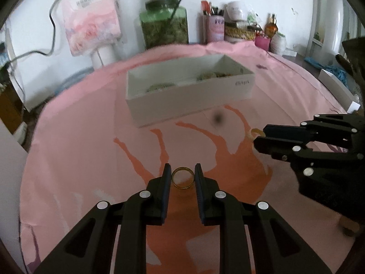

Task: Organize jewelry
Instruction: 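Carry the gold ring and pale ring over the white box with both tools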

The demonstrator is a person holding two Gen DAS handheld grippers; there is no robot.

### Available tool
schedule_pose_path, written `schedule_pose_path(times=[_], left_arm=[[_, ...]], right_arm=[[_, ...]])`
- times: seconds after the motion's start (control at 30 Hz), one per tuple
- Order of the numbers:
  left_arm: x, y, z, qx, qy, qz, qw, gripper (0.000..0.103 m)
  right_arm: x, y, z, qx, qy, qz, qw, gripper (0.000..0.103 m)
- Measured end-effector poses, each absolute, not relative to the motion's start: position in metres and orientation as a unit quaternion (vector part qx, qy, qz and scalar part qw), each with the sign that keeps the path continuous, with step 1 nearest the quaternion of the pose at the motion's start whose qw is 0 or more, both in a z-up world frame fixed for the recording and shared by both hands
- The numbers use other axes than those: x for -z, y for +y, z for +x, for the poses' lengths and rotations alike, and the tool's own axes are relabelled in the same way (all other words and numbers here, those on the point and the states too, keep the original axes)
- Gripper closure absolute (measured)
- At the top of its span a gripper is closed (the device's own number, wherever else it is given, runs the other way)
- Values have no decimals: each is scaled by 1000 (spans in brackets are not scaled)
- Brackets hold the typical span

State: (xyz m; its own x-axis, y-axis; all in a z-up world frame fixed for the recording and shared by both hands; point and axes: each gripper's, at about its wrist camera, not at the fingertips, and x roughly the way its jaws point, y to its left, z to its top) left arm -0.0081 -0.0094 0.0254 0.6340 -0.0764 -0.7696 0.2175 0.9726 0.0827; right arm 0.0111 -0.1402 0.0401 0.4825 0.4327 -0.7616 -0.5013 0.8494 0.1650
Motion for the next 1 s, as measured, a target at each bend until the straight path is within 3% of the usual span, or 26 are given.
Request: schedule_pose_path(times=[0.53, 1.0], left_arm=[[-71, -18, -25, 40, 341, 87, 935, 82], [-137, -17, 51, 58, 312, 27, 948, 82]], right_arm=[[-79, -164, 3, -274, 376, 12, 885, 84], [-136, -176, 77, -262, 354, 56, 896, 84]])
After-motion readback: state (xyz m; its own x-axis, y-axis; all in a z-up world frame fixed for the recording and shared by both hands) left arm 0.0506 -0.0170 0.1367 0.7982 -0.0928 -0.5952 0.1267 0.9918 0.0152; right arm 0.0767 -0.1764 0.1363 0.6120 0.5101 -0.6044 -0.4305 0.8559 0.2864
